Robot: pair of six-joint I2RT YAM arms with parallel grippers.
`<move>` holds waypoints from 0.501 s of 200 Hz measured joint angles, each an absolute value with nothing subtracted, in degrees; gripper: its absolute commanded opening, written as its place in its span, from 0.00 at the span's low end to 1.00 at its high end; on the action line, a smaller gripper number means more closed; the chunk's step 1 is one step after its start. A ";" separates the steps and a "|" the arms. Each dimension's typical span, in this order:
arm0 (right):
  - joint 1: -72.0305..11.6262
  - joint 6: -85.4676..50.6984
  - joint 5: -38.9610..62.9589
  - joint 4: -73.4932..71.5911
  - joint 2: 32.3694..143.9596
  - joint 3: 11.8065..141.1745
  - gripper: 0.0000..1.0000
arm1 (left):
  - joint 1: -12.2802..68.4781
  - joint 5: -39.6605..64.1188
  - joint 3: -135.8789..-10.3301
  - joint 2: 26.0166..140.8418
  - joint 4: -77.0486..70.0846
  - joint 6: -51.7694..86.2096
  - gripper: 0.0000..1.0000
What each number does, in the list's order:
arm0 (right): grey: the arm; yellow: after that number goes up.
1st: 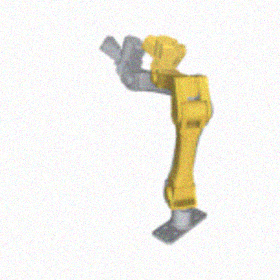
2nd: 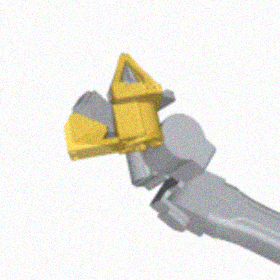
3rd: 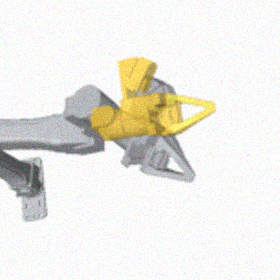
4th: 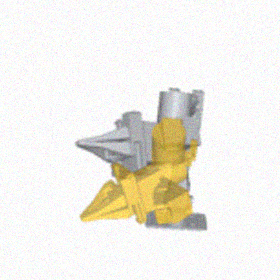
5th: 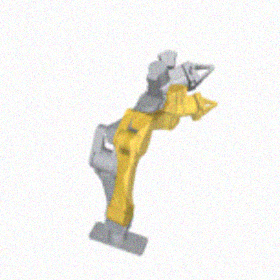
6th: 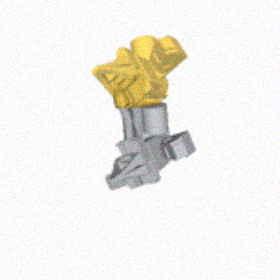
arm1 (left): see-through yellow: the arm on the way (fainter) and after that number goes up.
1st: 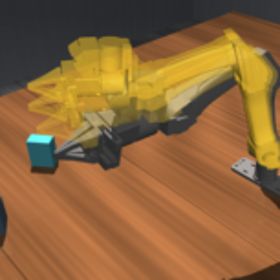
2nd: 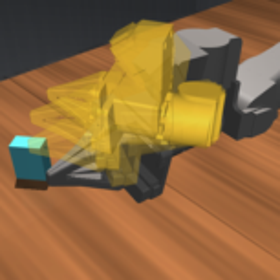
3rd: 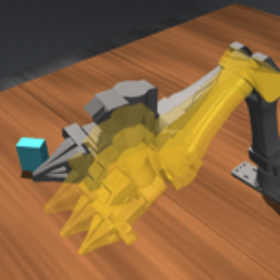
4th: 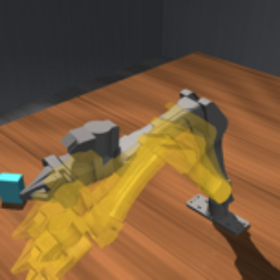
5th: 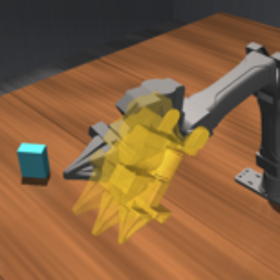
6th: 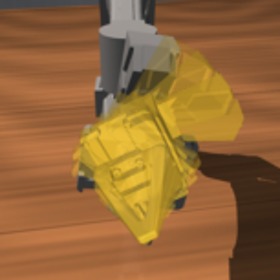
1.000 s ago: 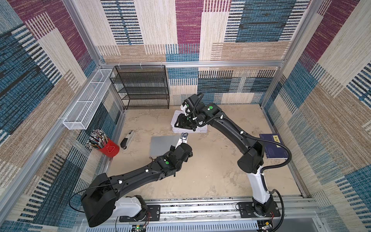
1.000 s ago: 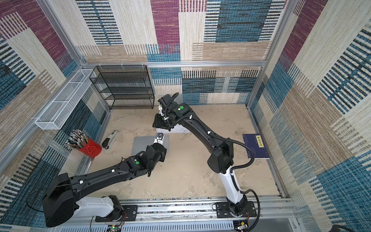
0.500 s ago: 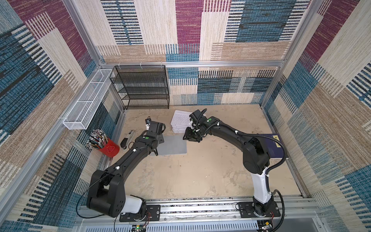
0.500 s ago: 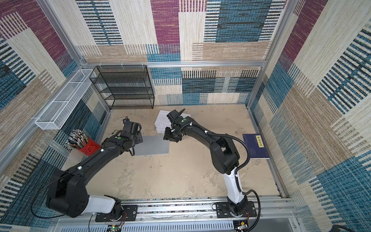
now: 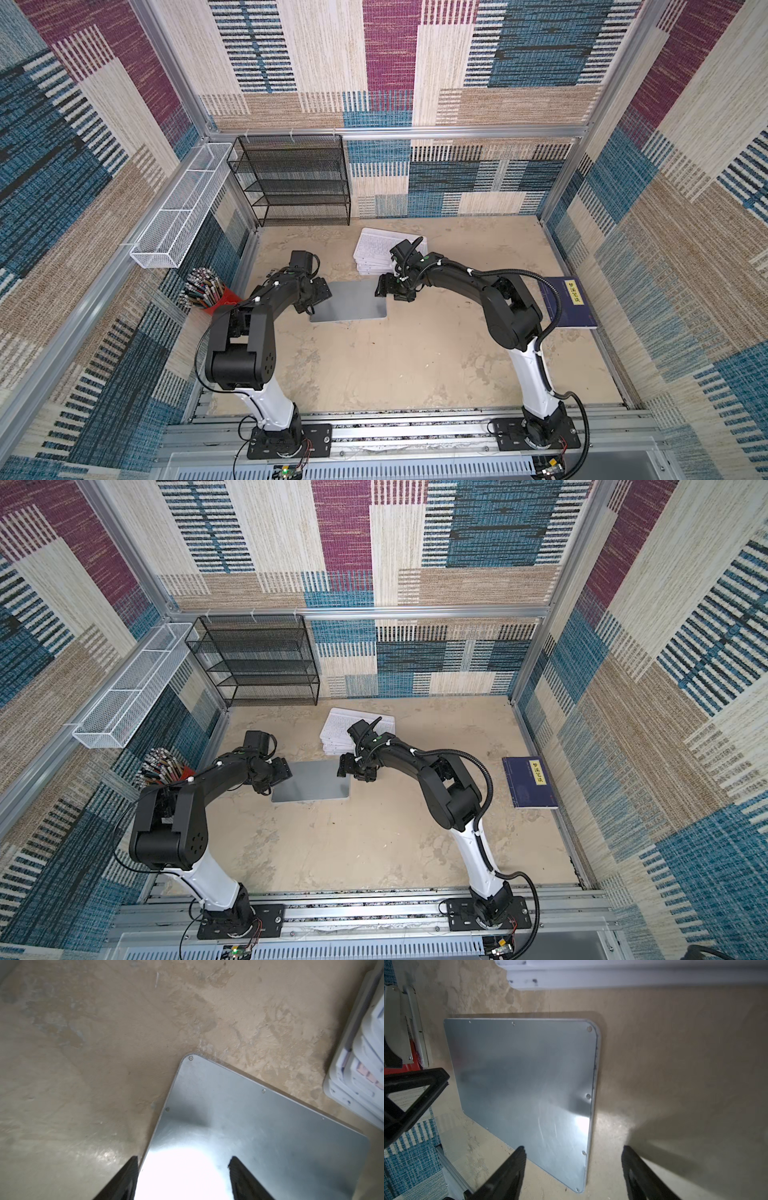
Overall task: Stack the numeric keypads
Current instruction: Pick up the numeric keypad from the center of the board.
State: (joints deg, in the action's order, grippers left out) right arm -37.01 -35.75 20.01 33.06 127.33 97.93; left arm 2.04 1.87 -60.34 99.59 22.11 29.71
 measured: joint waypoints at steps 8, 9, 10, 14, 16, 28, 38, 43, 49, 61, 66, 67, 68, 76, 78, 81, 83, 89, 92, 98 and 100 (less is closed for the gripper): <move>-36.80 -35.75 20.69 32.29 127.50 97.86 0.74 | 1.83 1.80 -60.45 100.33 21.93 29.61 0.72; -36.77 -35.73 20.69 32.25 127.52 97.86 0.74 | 1.78 1.83 -60.47 100.51 21.91 29.58 0.72; -36.75 -35.73 20.69 32.21 127.55 97.86 0.74 | 1.76 1.85 -60.49 100.57 21.89 29.56 0.72; -36.71 -35.75 20.82 31.97 127.61 97.86 0.74 | 1.56 1.96 -60.60 101.03 21.76 29.56 0.72; -36.67 -35.75 21.04 31.88 127.68 97.86 0.74 | 1.54 2.04 -60.64 101.21 21.69 29.56 0.72; -36.40 -35.75 22.09 30.83 127.98 97.86 0.74 | 1.41 2.17 -61.32 102.41 20.99 29.50 0.72; -36.25 -35.75 22.83 30.15 128.16 97.84 0.74 | 1.43 2.39 -61.63 103.07 19.90 29.41 0.71; -36.14 -35.75 23.18 29.76 128.20 97.73 0.74 | 1.41 2.55 -61.63 103.20 19.33 29.32 0.71; -36.05 -35.75 23.64 29.34 128.22 97.51 0.74 | 1.41 2.72 -61.63 103.31 18.92 29.30 0.71; -35.97 -35.77 24.53 28.27 128.22 97.06 0.74 | 1.37 3.07 -61.60 103.35 18.44 29.10 0.71; -35.92 -35.77 25.06 27.73 128.25 96.82 0.74 | 1.34 3.18 -61.54 103.31 18.24 29.10 0.71; -35.92 -35.77 25.12 27.66 128.25 96.79 0.74 | 1.34 3.20 -61.52 103.31 18.22 29.08 0.71; -35.92 -35.75 25.26 27.55 128.27 96.73 0.74 | 1.34 3.25 -61.49 103.28 18.13 29.08 0.71; -35.92 -35.79 26.00 26.83 128.35 96.51 0.74 | 1.30 3.40 -61.30 103.24 17.78 28.64 0.70; -35.92 -35.79 26.22 26.63 128.35 96.42 0.74 | 1.30 3.42 -61.28 103.22 17.76 28.56 0.70; -35.92 -35.79 26.57 26.30 128.40 96.31 0.74 | 1.30 3.46 -61.25 103.20 17.76 28.47 0.70; -35.92 -35.79 26.70 26.09 128.42 96.23 0.74 | 1.30 3.51 -61.23 103.20 17.74 28.47 0.70; -35.92 -35.88 27.29 25.34 128.44 95.92 0.74 | 1.28 3.62 -61.14 103.20 17.56 28.47 0.70; -35.90 -35.99 27.57 25.08 128.44 95.79 0.74 | 1.28 3.75 -61.06 103.18 17.39 28.45 0.70; -35.88 -36.01 28.16 24.51 128.44 95.55 0.74 | 1.28 3.88 -60.93 103.15 17.06 28.27 0.70; -35.88 -36.03 28.32 24.34 128.44 95.48 0.74 | 1.28 3.99 -60.86 103.13 16.95 28.27 0.70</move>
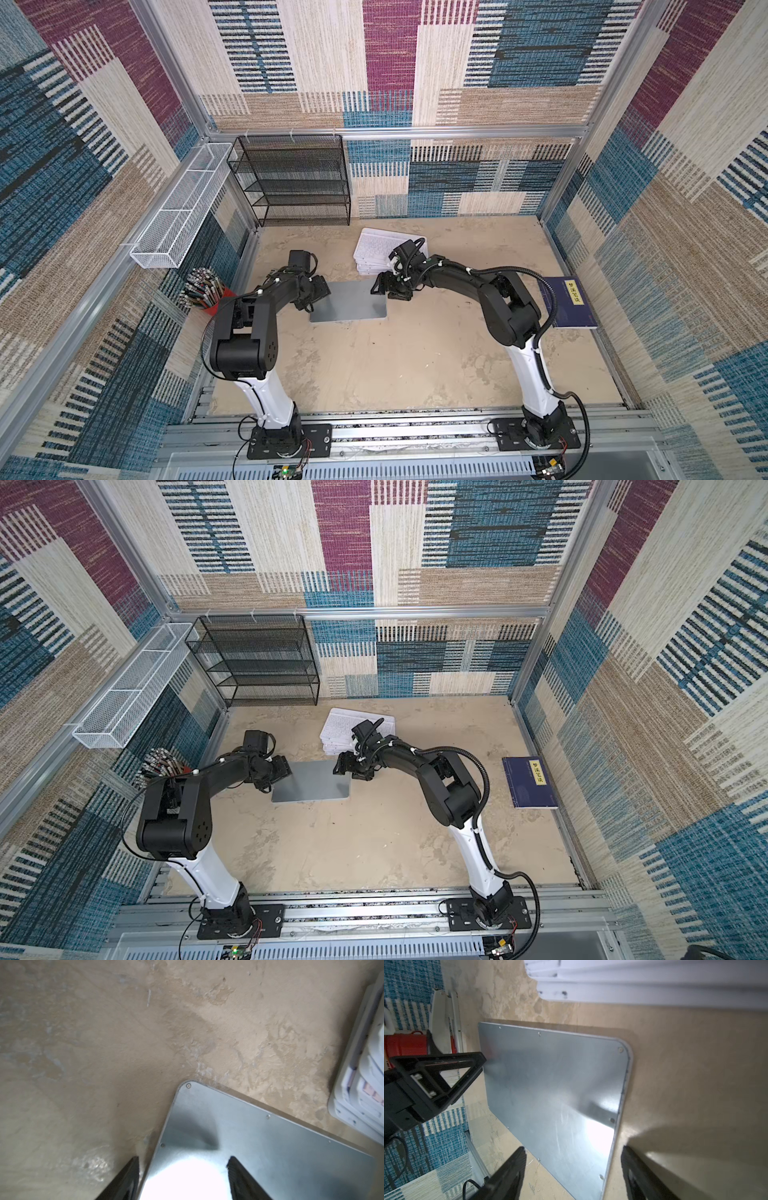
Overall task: Stack the numeric keypads
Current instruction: Pick up the numeric keypad from the center of the board.
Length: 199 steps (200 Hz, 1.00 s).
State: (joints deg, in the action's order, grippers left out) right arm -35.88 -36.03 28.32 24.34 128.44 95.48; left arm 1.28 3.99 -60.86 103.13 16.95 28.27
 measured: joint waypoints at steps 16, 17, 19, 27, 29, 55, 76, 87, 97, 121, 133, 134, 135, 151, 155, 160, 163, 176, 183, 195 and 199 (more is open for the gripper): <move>-35.75 -36.23 29.69 22.87 128.44 94.74 0.74 | 1.26 4.86 -60.27 102.89 15.90 28.05 0.69; -35.75 -36.27 29.82 22.74 128.44 94.65 0.74 | 1.26 4.89 -60.18 102.83 15.79 28.03 0.68; -35.68 -36.38 30.06 22.55 128.44 94.54 0.74 | 1.26 4.91 -60.10 102.78 15.70 28.05 0.68; -35.46 -36.75 31.03 21.56 128.33 93.80 0.74 | 1.23 5.13 -59.61 102.54 15.18 27.88 0.68; -35.35 -36.84 31.33 21.19 128.27 93.56 0.74 | 1.21 5.15 -59.46 102.48 14.98 27.83 0.68; -34.13 -39.00 35.86 14.50 126.48 88.03 0.74 | 1.04 6.31 -57.28 101.49 12.43 27.88 0.64; -33.21 -41.60 39.40 9.93 124.33 83.13 0.74 | 0.99 7.94 -55.09 100.53 9.52 27.90 0.61; -32.69 -43.09 40.88 8.38 123.33 81.03 0.73 | 0.99 9.17 -54.04 99.98 8.40 27.90 0.60; -32.27 -44.45 42.02 6.90 122.41 79.46 0.73 | 0.99 9.85 -53.19 99.44 7.68 27.90 0.59; -31.68 -46.78 43.79 3.01 119.77 76.93 0.73 | 0.95 10.61 -51.35 98.02 6.83 27.92 0.57; -31.51 -47.90 44.45 0.58 118.32 75.92 0.72 | 0.95 10.63 -50.52 97.03 7.05 28.08 0.56; -31.48 -47.99 44.51 0.27 118.17 75.81 0.72 | 0.95 10.63 -50.48 96.99 7.09 28.08 0.56; -31.48 -48.05 44.56 0.14 118.08 75.77 0.72 | 0.95 10.63 -50.39 96.86 7.16 28.10 0.56; -31.48 -48.80 45.10 -2.48 116.33 74.91 0.72 | 1.10 10.57 -49.80 95.85 8.43 28.14 0.55; -31.48 -48.80 45.19 -3.09 115.96 74.83 0.71 | 1.19 10.55 -49.69 95.66 8.71 28.14 0.55; -31.46 -48.77 45.21 -3.64 115.57 74.83 0.71 | 1.34 10.44 -49.63 95.42 9.17 28.16 0.54; -31.46 -48.75 45.19 -3.92 115.37 74.85 0.70 | 1.45 10.41 -49.58 95.29 9.41 28.21 0.54; -31.48 -48.73 45.63 -4.47 114.85 75.29 0.69 | 1.85 12.16 -49.30 94.74 10.09 28.95 0.54; -31.75 -48.45 46.41 -5.08 114.85 75.37 0.68 | 2.50 14.50 -49.10 94.43 10.04 29.02 0.53; -32.12 -48.10 47.55 -5.13 114.85 75.35 0.67 | 3.42 17.74 -48.66 94.11 10.02 29.61 0.53; -32.18 -48.10 47.81 -5.15 114.89 75.35 0.66 | 3.49 19.00 -48.53 94.06 10.04 29.76 0.53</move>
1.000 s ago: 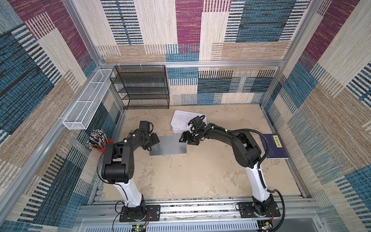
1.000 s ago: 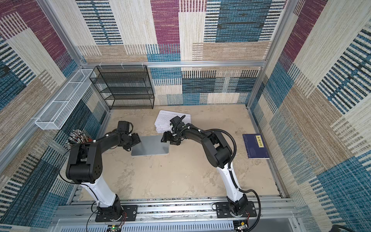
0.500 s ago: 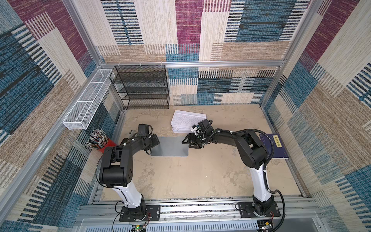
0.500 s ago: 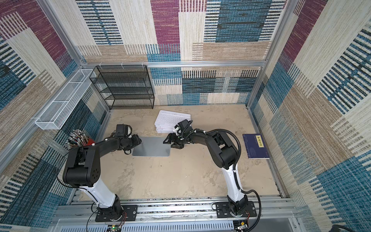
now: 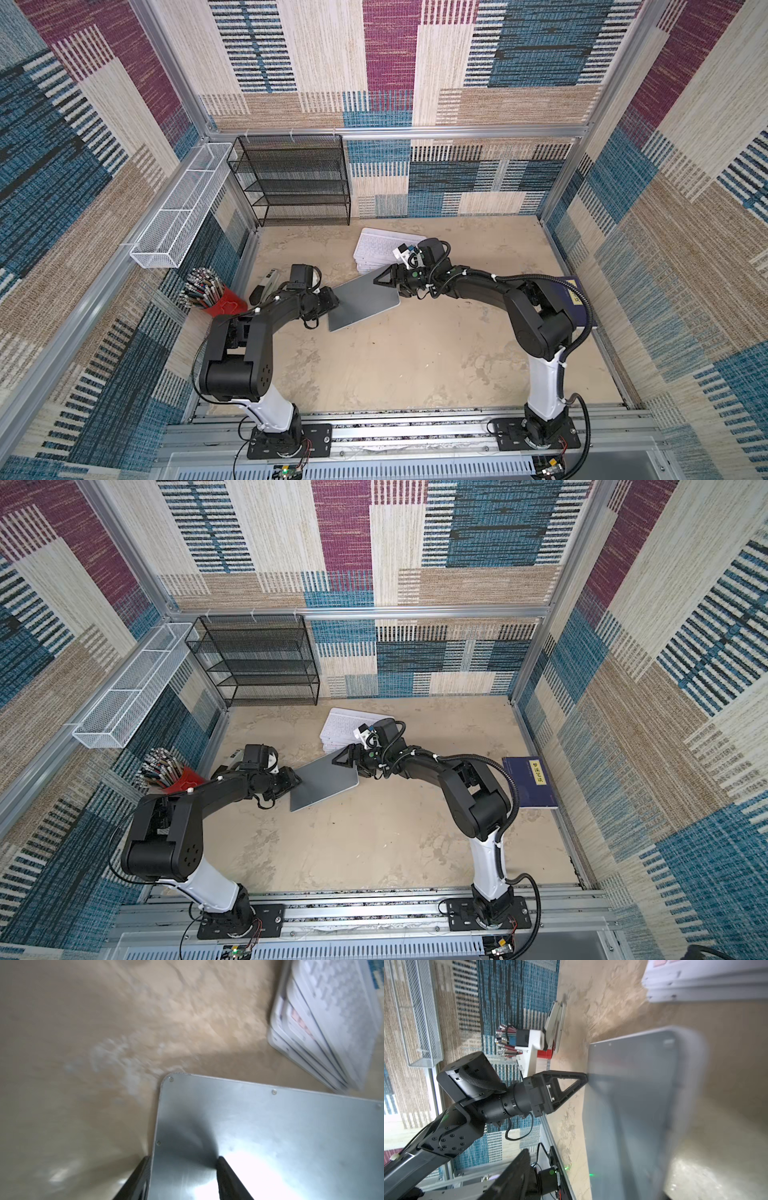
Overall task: Stack the numeric keypads
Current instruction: Pick up the numeric keypad from the center of the board.
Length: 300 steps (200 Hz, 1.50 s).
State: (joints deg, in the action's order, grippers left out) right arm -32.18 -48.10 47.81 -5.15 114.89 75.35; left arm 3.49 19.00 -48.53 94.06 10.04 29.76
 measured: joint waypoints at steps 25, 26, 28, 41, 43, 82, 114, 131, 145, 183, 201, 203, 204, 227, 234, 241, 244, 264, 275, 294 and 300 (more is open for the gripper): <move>-32.16 -48.03 48.49 -4.95 115.28 75.33 0.60 | 3.53 20.99 -48.36 94.06 9.72 30.04 0.52; -32.12 -47.99 48.47 -4.80 115.28 75.35 0.60 | 3.53 21.04 -48.34 94.06 9.69 30.06 0.52; -32.10 -47.83 48.40 -4.60 115.28 75.40 0.60 | 3.57 21.15 -48.31 94.06 9.63 30.06 0.51; -32.01 -47.35 48.29 -3.46 115.28 75.70 0.55 | 3.77 21.52 -48.18 94.06 9.41 30.11 0.51; -32.01 -47.24 48.27 -3.33 115.26 75.75 0.53 | 3.77 21.54 -48.18 94.06 9.39 30.13 0.51; -32.12 -44.66 45.50 2.79 113.30 78.56 0.00 | 4.03 21.39 -47.31 92.09 9.41 30.20 0.58; -32.12 -42.11 40.18 11.70 111.39 82.52 0.00 | 8.71 12.58 -45.47 83.02 11.09 29.98 0.70; -32.12 -42.15 37.08 16.23 109.86 84.60 0.00 | 17.41 2.04 -44.86 75.42 12.23 28.58 0.72; -32.14 -42.85 34.57 20.43 109.27 86.98 0.00 | 26.41 -5.91 -43.97 69.52 12.10 26.55 0.73; -32.51 -46.94 26.37 32.86 108.55 95.18 0.00 | 47.62 -25.43 -36.82 57.43 9.58 17.98 0.74; -32.93 -49.08 23.79 36.88 108.38 98.32 0.00 | 56.31 -32.12 -34.98 54.74 7.46 12.19 0.74; -33.01 -49.28 23.51 37.28 108.40 98.67 0.00 | 57.01 -32.93 -35.03 54.72 7.03 11.57 0.74; -33.04 -49.32 23.44 37.43 108.40 98.78 0.00 | 57.28 -33.15 -35.05 54.74 6.90 11.42 0.74; -34.35 -50.92 21.67 41.12 108.49 101.60 0.00 | 63.44 -40.47 -37.87 58.24 4.01 5.41 0.74; -34.85 -51.07 21.34 41.74 108.49 102.08 0.00 | 64.14 -41.71 -39.00 60.23 2.98 3.81 0.74; -35.42 -51.18 21.10 42.09 108.49 102.37 0.00 | 64.25 -43.20 -40.12 62.33 2.17 2.28 0.74; -35.70 -51.29 20.99 42.24 108.44 102.43 0.00 | 64.29 -43.68 -40.49 63.18 1.74 1.65 0.74; -37.36 -51.53 20.53 43.64 107.96 102.45 0.00 | 64.40 -46.13 -42.50 68.51 -0.95 -1.74 0.73; -38.20 -51.53 20.32 44.51 107.28 102.37 0.00 | 64.07 -46.37 -43.77 70.87 -1.54 -3.09 0.72; -39.16 -51.51 20.47 44.62 105.34 100.95 0.00 | 62.06 -47.00 -46.50 73.65 -1.91 -3.40 0.69; -39.27 -51.51 20.67 44.64 104.73 100.25 0.00 | 61.45 -47.22 -47.05 74.08 -2.15 -3.40 0.68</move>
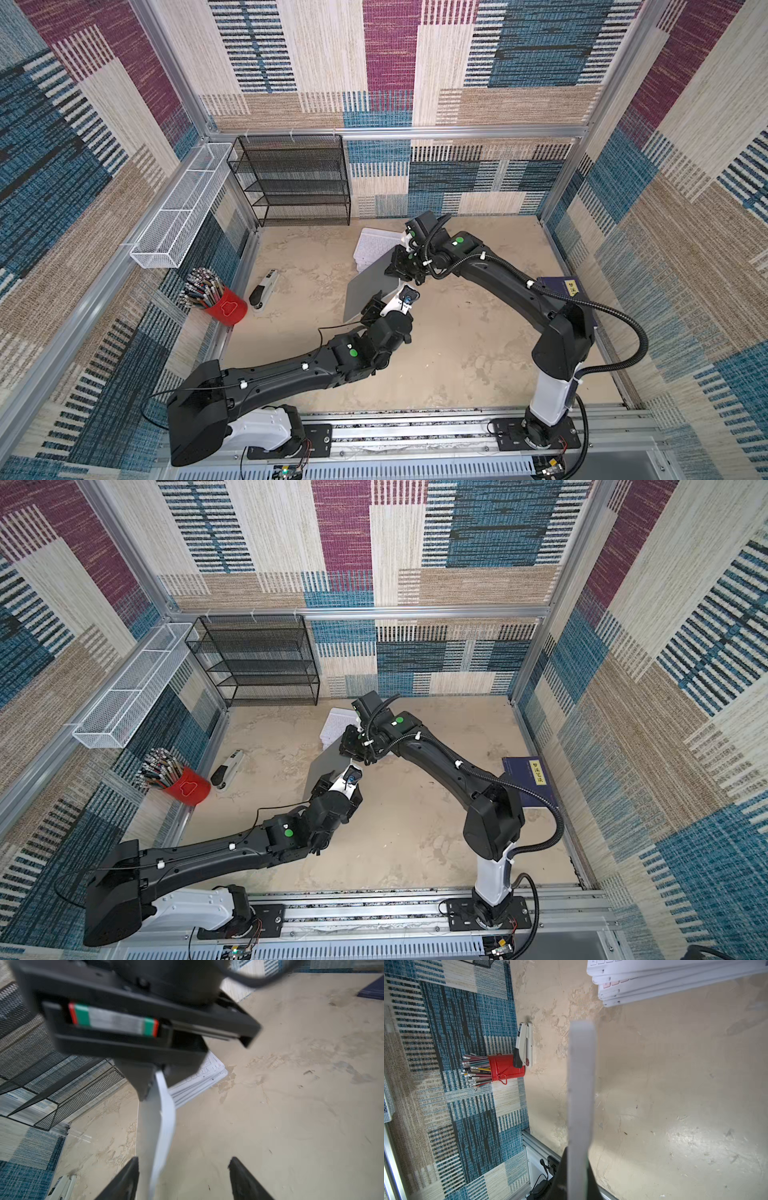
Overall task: Stack the numeric keypads
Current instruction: Pick up the numeric keypad from the center of the board.
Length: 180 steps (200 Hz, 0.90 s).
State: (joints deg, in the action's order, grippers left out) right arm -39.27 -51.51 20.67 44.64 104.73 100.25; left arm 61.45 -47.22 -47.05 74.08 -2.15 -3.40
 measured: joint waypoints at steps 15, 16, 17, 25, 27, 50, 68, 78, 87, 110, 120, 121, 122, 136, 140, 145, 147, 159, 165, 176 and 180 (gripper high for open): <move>-39.24 -51.51 21.28 44.25 103.00 97.71 0.00 | 60.29 -47.42 -47.90 75.02 -2.31 -3.40 0.60; -39.24 -51.51 21.41 44.23 102.87 97.49 0.00 | 60.23 -47.42 -47.94 75.11 -2.33 -3.40 0.59; -39.24 -51.51 21.43 44.23 102.80 97.38 0.00 | 60.20 -47.42 -47.97 75.16 -2.33 -3.38 0.59; -39.20 -51.51 21.93 44.14 102.17 96.23 0.00 | 59.70 -47.37 -48.29 75.68 -2.24 -3.38 0.52; -39.20 -51.51 21.96 44.07 102.06 96.03 0.00 | 59.55 -47.37 -48.38 75.81 -2.22 -3.38 0.51; -39.35 -51.51 22.46 42.81 100.77 93.95 0.00 | 58.76 -46.26 -49.30 77.23 -1.93 -3.36 0.31; -39.35 -52.07 22.28 41.80 100.49 93.54 0.00 | 58.74 -46.15 -49.41 77.67 -1.93 -4.16 0.16; -39.31 -53.41 22.06 41.87 100.75 93.51 0.00 | 58.74 -46.74 -49.41 77.87 -1.76 -5.17 0.10; -39.31 -54.72 22.00 42.06 101.25 93.62 0.00 | 58.76 -47.18 -49.41 78.13 -1.06 -6.68 0.02; -39.35 -56.03 23.16 43.68 103.50 94.91 0.00 | 58.74 -47.35 -49.36 78.43 1.45 -8.38 0.00; -39.29 -55.83 23.90 43.66 104.31 95.77 0.02 | 58.57 -47.81 -49.17 78.41 1.43 -7.90 0.00; -39.27 -55.81 23.97 43.66 104.36 95.83 0.03 | 58.54 -47.90 -49.15 78.39 1.37 -7.88 0.00; -39.27 -55.79 24.08 43.64 104.47 95.96 0.03 | 58.54 -47.94 -49.12 78.39 1.32 -7.88 0.00; -39.00 -55.44 24.93 43.83 105.60 97.19 0.10 | 58.50 -48.34 -48.47 78.26 0.62 -7.86 0.00; -38.94 -55.37 25.21 44.01 106.00 97.54 0.13 | 58.43 -48.49 -48.18 78.19 0.45 -7.86 0.00; -38.89 -55.20 25.58 44.14 106.45 97.93 0.16 | 58.39 -48.53 -47.88 78.08 0.30 -7.81 0.00; -38.85 -55.11 25.82 44.27 106.65 98.13 0.17 | 58.37 -48.56 -47.75 78.04 0.23 -7.75 0.00; -38.37 -53.76 27.90 44.58 107.74 99.33 0.23 | 58.28 -48.56 -47.00 77.71 -0.64 -6.33 0.00; -37.98 -52.95 29.08 44.69 108.18 99.94 0.25 | 58.22 -48.45 -46.61 77.52 -1.19 -5.30 0.00; -37.19 -51.88 31.29 45.15 108.86 101.16 0.27 | 58.15 -48.47 -46.09 77.19 -2.42 -4.14 0.00; -36.88 -51.48 32.05 45.41 109.12 101.67 0.28 | 58.15 -48.49 -45.93 77.12 -2.85 -3.86 0.00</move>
State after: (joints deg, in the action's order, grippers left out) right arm -36.88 -51.48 32.05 45.41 109.12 101.67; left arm 58.15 -48.49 -45.93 77.12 -2.85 -3.86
